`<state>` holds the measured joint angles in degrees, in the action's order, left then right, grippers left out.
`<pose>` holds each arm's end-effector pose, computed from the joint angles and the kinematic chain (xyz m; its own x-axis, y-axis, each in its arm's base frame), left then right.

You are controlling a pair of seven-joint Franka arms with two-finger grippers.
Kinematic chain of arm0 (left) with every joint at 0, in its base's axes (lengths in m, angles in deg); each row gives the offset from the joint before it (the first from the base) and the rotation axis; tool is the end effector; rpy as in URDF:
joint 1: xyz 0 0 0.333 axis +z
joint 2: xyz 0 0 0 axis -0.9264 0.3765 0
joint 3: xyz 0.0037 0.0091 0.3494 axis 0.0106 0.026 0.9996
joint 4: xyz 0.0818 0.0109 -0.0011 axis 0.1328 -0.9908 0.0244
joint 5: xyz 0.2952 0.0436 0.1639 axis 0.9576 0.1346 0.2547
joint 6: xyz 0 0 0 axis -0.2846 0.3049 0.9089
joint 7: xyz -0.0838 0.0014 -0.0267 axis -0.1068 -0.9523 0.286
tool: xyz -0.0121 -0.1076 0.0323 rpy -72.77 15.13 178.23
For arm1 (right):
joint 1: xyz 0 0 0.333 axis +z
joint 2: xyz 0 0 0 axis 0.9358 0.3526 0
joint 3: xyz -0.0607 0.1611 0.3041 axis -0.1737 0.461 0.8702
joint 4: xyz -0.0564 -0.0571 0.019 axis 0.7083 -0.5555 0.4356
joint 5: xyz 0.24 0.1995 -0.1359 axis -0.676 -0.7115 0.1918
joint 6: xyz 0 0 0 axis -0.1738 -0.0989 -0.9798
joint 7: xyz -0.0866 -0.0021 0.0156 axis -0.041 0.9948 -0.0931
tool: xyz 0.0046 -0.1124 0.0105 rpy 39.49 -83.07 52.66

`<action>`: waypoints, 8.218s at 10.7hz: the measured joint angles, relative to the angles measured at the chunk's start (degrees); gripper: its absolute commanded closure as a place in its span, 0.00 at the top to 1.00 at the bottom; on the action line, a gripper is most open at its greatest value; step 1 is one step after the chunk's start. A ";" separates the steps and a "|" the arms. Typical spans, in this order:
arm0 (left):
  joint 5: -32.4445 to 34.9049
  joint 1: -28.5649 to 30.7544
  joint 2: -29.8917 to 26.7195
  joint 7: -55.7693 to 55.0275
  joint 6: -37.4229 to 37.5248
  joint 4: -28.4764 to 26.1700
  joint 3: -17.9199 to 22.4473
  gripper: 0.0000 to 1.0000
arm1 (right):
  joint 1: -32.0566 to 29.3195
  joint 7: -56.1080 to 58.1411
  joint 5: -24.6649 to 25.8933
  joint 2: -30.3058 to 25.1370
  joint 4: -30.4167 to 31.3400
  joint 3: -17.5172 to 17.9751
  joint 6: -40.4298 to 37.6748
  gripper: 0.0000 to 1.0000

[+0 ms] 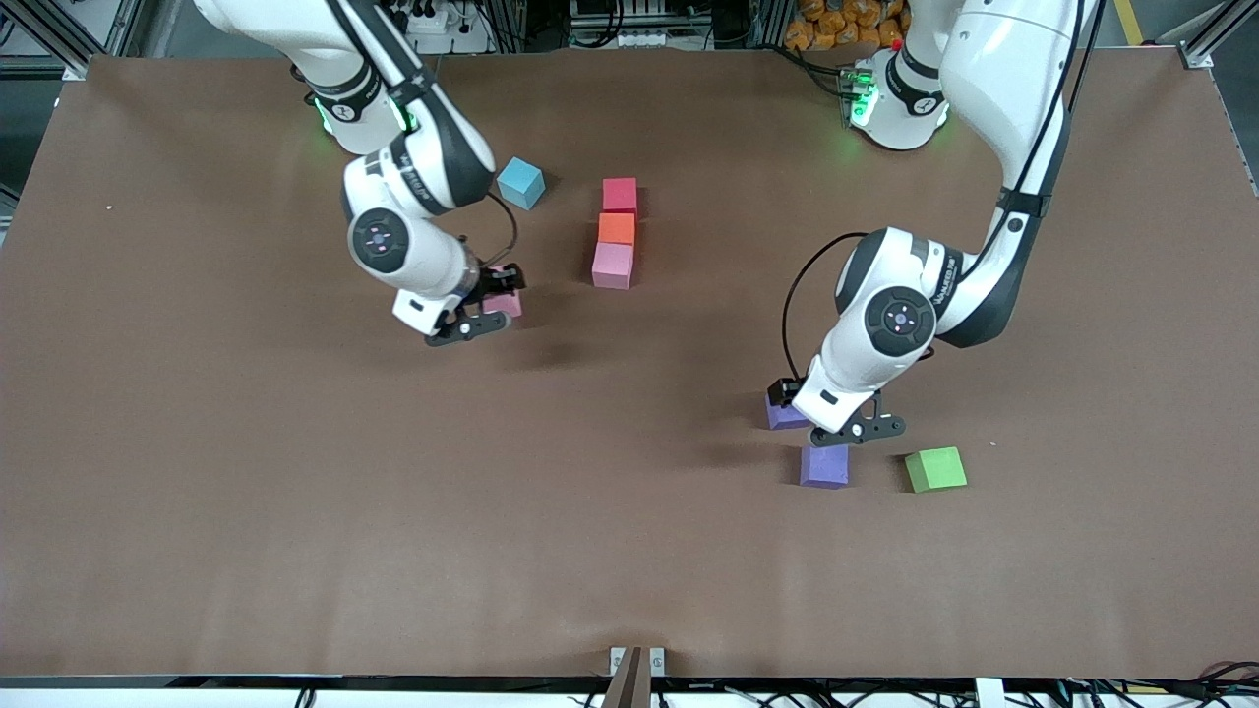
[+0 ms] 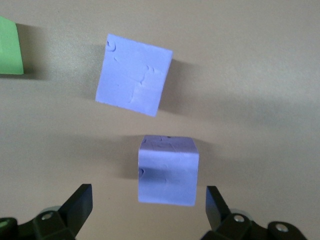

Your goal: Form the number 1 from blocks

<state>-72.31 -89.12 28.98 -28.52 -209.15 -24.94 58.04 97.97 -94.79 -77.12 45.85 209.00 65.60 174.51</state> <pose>0.5879 -0.2520 0.3276 0.9881 0.1482 -0.0421 0.1488 -0.9888 0.0107 0.4452 0.2885 0.3317 0.9593 0.1847 -0.2136 0.1487 -0.9735 -0.1736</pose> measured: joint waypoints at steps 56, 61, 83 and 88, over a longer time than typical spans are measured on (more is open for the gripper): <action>-7.64 -26.79 14.85 -9.21 -7.23 16.47 0.44 0.00 | -26.64 10.97 12.28 -13.11 -37.31 -8.86 -45.41 1.00; -7.67 -27.40 16.00 -11.75 -7.26 16.48 0.46 0.00 | -26.96 12.43 15.88 -13.31 -37.36 -9.80 -48.77 1.00; -0.08 10.54 -22.53 18.01 38.59 16.81 -2.21 1.00 | -27.05 16.83 17.75 -13.30 -37.26 -10.79 -49.57 1.00; -0.08 15.28 -26.08 24.78 39.11 14.23 2.42 1.00 | -27.05 16.83 17.75 -13.30 -37.26 -10.78 -49.58 1.00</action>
<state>-72.39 -73.84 2.91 -3.74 -170.04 -10.71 60.46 70.91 -77.96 -59.37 32.55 171.74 54.82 124.93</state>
